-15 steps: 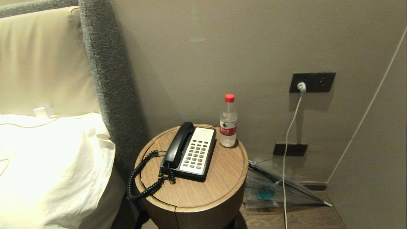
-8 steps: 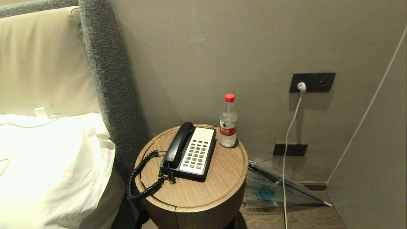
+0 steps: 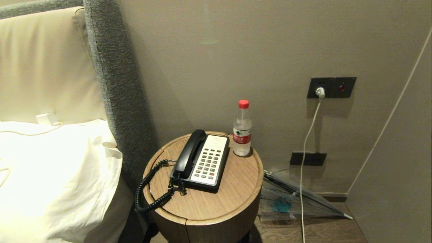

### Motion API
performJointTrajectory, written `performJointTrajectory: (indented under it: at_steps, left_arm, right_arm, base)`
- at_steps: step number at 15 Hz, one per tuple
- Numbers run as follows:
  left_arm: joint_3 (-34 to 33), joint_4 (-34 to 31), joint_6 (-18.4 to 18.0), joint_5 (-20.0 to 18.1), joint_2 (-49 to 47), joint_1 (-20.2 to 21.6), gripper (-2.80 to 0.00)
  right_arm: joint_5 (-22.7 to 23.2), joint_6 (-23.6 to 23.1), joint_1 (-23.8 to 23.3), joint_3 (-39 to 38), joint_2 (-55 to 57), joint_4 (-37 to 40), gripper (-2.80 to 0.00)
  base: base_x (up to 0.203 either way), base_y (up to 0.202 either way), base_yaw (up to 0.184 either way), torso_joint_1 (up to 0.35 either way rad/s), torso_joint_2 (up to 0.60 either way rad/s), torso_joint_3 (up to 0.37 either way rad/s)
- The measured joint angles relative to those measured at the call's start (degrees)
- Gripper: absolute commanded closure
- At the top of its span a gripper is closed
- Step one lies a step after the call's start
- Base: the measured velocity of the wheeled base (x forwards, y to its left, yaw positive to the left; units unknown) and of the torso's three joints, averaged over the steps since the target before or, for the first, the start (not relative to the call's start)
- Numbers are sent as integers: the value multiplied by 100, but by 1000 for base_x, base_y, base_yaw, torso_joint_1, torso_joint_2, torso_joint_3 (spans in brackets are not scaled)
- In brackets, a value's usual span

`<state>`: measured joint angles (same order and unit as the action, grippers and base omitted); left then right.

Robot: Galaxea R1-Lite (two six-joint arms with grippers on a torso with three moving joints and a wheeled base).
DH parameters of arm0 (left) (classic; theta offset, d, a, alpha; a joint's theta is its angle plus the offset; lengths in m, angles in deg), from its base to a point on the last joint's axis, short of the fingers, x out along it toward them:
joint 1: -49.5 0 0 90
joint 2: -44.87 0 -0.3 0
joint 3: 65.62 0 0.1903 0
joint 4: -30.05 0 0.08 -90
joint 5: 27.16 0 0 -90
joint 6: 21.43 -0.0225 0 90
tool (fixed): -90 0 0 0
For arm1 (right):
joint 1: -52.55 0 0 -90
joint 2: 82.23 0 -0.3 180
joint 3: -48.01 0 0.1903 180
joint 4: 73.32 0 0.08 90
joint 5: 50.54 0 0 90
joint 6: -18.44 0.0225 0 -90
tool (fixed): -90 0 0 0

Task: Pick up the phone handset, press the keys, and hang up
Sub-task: Pick up the desk phone handset

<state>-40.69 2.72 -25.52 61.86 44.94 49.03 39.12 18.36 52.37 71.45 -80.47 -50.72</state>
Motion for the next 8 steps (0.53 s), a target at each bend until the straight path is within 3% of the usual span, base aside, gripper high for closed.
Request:
performJointTrajectory:
  at_steps: [8]
  left_arm:
    - [-2,9,68,21,0,2,0]
  right_arm:
    - [1,1,0,0,0,0,0]
  base:
    - [0,0,0,0,0,0]
